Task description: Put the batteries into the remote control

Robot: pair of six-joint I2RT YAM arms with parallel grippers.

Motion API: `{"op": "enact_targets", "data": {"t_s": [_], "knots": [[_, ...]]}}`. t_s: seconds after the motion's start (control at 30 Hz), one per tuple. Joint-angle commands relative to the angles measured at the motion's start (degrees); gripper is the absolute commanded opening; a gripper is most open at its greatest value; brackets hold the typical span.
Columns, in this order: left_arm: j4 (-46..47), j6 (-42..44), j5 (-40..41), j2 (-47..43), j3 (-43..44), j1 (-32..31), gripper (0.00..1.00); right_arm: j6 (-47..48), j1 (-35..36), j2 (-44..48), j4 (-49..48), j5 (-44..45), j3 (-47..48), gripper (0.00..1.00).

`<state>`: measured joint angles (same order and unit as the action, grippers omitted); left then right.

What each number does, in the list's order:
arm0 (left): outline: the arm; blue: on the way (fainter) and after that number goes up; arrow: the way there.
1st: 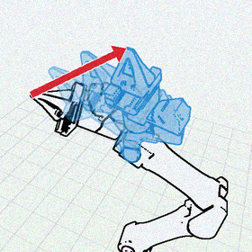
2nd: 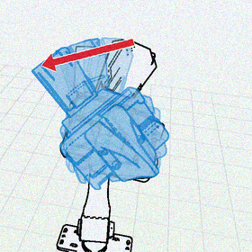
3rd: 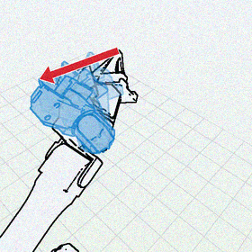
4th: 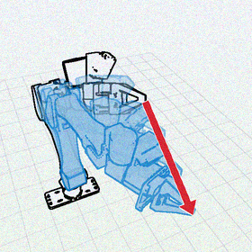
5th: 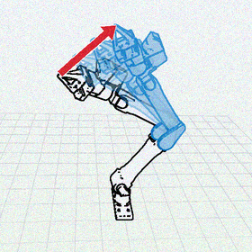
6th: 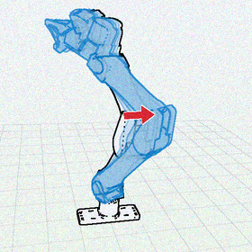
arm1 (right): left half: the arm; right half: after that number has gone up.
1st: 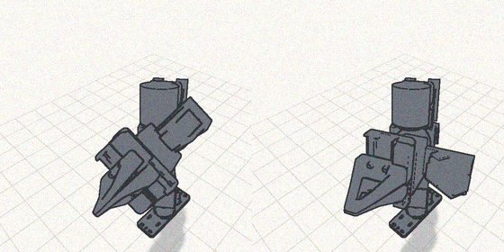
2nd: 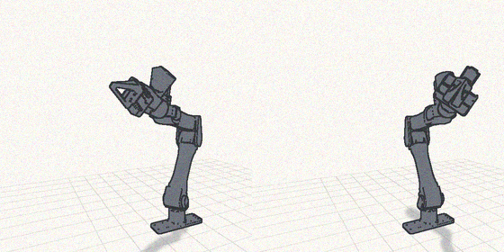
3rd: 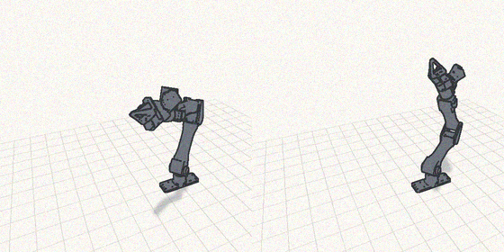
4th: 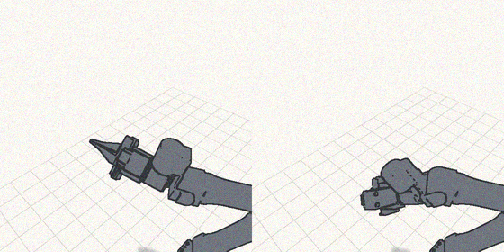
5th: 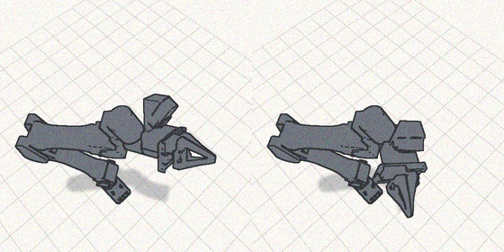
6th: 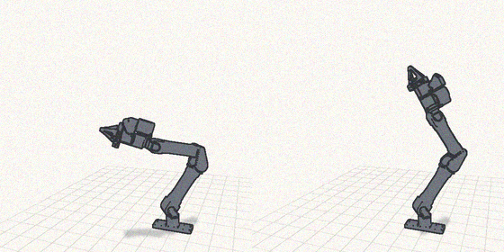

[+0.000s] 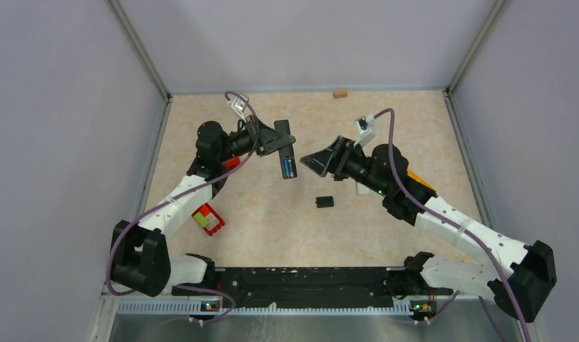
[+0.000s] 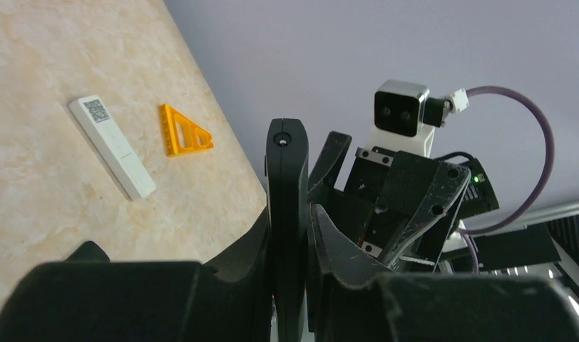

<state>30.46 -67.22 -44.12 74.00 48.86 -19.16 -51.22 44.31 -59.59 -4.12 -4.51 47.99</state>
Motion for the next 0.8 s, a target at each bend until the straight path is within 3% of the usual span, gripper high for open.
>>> {"op": "enact_targets", "data": {"t_s": [0.0, 0.17, 0.43, 0.5, 0.67, 0.73, 0.77], "knots": [[8.4, 0.1, -6.5, -0.2, 2.4, 0.3, 0.00, 5.3, -0.5, -1.2, -7.7, -4.4, 0.9, 0.75], [8.8, 1.2, -7.9, -1.3, 2.4, 0.2, 0.00, 7.1, -0.5, -6.1, -10.6, -11.3, 3.8, 0.75], [8.9, 1.0, -8.3, -2.0, 2.3, 0.3, 0.00, 7.5, -0.5, -10.8, -14.7, -17.5, 5.6, 0.66], [9.5, 0.5, -8.5, -2.0, 2.4, 0.3, 0.00, 6.6, -0.5, -11.4, -15.9, -18.0, 5.3, 0.59], [12.0, -2.0, -9.2, -2.0, 2.5, 0.3, 0.00, 6.2, -0.5, -12.5, -15.8, -18.2, 5.8, 0.24], [11.9, -2.1, -9.1, -2.3, 2.5, 0.3, 0.00, 6.1, -0.5, -12.5, -15.7, -18.3, 5.8, 0.25], [11.6, -2.1, -9.0, -2.5, 2.5, 0.3, 0.00, 6.1, -0.5, -12.4, -15.9, -18.5, 5.7, 0.32]]}}
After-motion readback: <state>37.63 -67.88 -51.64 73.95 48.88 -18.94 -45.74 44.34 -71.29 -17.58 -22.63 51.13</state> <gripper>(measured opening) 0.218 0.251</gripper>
